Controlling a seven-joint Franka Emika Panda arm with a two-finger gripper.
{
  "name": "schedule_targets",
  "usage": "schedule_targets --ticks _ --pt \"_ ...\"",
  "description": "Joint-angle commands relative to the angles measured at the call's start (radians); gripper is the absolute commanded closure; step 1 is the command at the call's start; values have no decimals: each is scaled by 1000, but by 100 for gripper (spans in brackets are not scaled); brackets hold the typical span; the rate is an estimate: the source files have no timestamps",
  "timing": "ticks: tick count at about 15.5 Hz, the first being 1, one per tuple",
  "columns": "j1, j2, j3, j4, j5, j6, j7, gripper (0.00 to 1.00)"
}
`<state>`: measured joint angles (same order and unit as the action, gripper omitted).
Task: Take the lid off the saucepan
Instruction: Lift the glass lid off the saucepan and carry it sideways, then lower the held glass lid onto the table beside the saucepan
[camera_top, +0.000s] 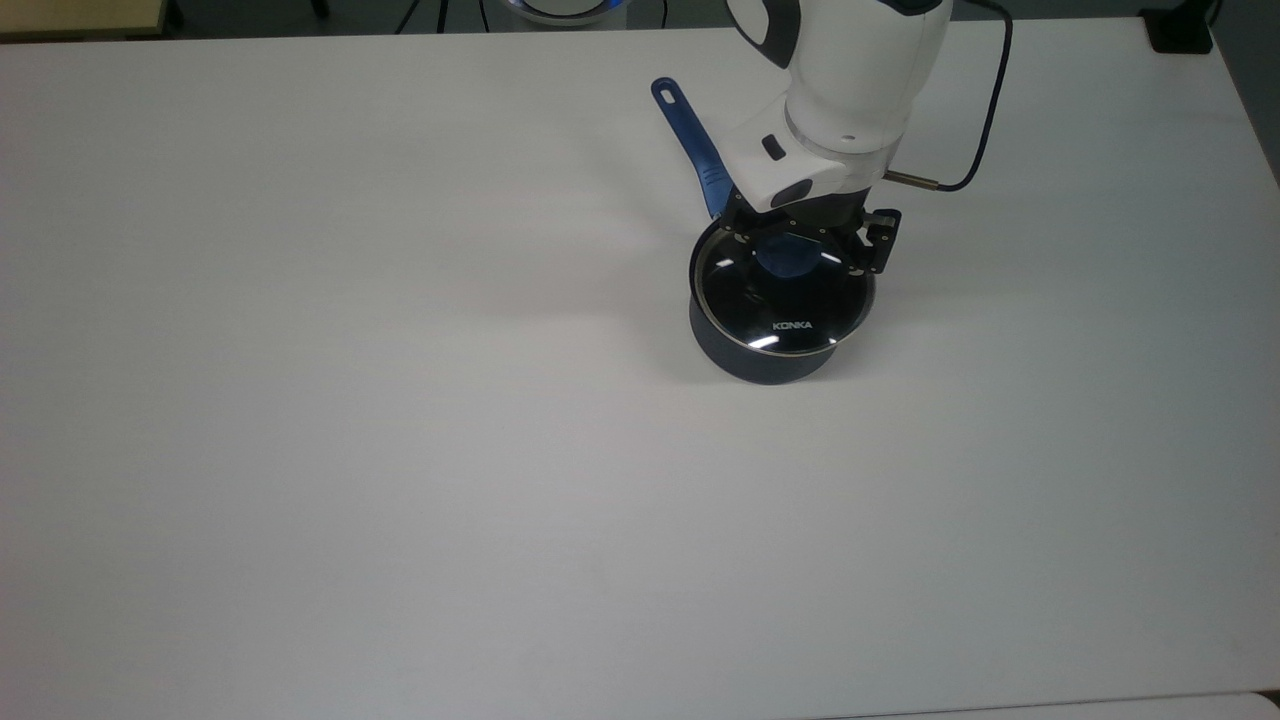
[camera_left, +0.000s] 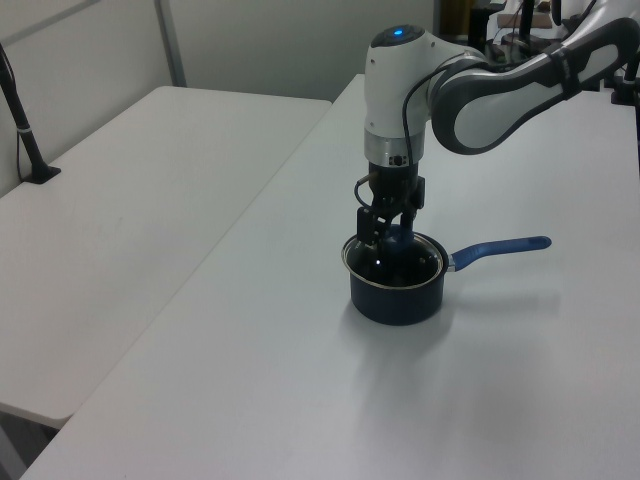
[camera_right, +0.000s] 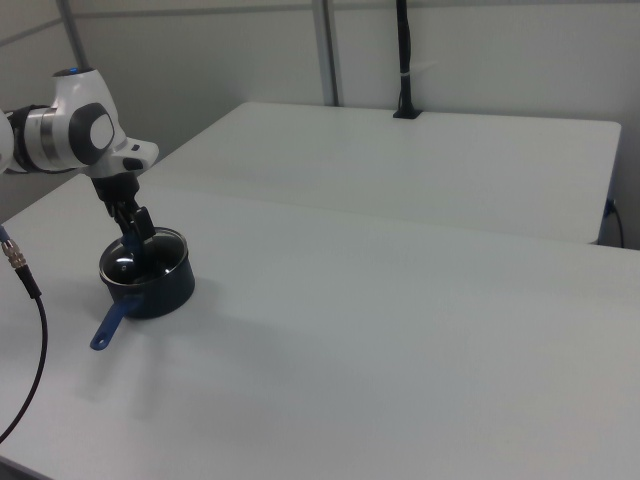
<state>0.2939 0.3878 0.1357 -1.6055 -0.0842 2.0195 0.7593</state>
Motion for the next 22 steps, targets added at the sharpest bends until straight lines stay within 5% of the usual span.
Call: schedule_targets --ticks 1,6,10,16,22 --pt "7 0 4 1 -11 1 17 32" --pt "-19 -56 4 3 -9 -40 -58 36" --pt "-105 -171 4 -39 0 -178 -320 36" --pt "-333 -369 4 -324 -8 -206 -837 36" --pt "-502 -351 1 -456 -52 16 -922 36"
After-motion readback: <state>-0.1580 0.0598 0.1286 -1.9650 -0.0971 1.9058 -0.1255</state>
